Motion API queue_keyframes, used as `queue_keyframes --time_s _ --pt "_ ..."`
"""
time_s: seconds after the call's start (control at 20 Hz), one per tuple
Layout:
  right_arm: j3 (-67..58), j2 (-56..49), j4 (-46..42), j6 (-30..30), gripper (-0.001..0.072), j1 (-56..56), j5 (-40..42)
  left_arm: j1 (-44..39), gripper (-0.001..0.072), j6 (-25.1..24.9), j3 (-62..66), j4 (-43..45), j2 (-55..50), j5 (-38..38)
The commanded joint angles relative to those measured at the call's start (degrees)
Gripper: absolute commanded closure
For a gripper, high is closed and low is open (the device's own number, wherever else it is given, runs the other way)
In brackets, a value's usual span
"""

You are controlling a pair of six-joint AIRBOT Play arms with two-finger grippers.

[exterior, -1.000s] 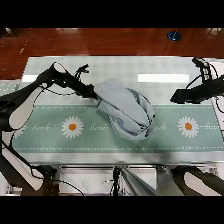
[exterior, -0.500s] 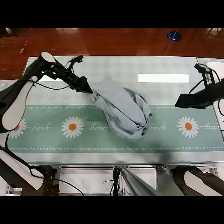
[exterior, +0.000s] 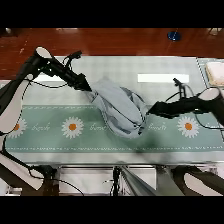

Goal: Fold the shirts.

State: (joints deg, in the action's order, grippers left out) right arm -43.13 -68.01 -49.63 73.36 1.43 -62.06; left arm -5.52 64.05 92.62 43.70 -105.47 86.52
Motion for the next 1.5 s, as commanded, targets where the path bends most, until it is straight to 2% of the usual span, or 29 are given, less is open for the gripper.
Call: queue_keyframes --time_s 0.0,0.05,0.15,0.3,0.45,0.55,0.7,0.9,1.05,1.15,1.25,1.3,1.45 --pt "1.5 -4.8 5.0 2.1 0.0126 -7.4 9.7 -0.8 0.0677 0.1 0.0 0.0 0.0 0.1" --pt "1.5 -6.6 7.3 1.9 0.0172 -8.8 11.7 -0.8 0.0677 0.1 0.0 0.0 0.1 0.2" --pt "1.4 -8.3 12.1 -0.8 0.0671 -10.7 15.1 -0.8 0.0677 0.1 0.1 0.0 0.3 1.0" --pt "-1.0 -6.3 20.5 -9.0 0.0689 -10.2 12.4 -0.3 0.0678 -0.6 0.1 0.0 2.7 2.1" --pt "-8.3 1.3 20.4 -9.8 0.0689 -7.8 6.5 1.4 0.0679 -0.6 1.9 0.0 9.1 2.0" --pt "-14.8 8.4 19.9 -9.4 0.0690 -5.2 5.4 3.3 0.0679 -0.6 4.5 0.0 15.6 2.0" --pt "-25.6 18.1 15.8 -5.5 0.0690 0.3 6.1 6.3 0.0679 -0.3 8.6 0.0 27.9 -0.4" --pt "-34.9 26.3 10.1 3.3 0.0690 6.4 5.1 8.6 0.0680 1.1 10.4 0.2 45.6 -8.7" --pt "-39.1 29.5 8.6 5.1 0.0690 6.9 4.5 8.6 0.0680 1.2 10.4 4.8 55.8 -11.7" --pt "-41.0 30.2 -1.9 9.7 0.0690 6.9 3.6 8.6 0.0680 4.3 10.3 14.1 60.2 -10.6" --pt "-41.2 30.1 -15.1 16.9 0.0690 6.8 -1.0 8.6 0.0680 6.6 10.2 20.2 61.9 -5.6" --pt "-41.2 29.8 -17.8 18.1 0.0690 6.8 -4.6 8.6 0.0680 7.9 10.2 20.4 61.9 -2.5" --pt "-41.2 28.3 -15.1 17.8 0.0690 6.8 -14.2 8.6 0.0680 12.5 7.4 16.8 61.9 1.5"
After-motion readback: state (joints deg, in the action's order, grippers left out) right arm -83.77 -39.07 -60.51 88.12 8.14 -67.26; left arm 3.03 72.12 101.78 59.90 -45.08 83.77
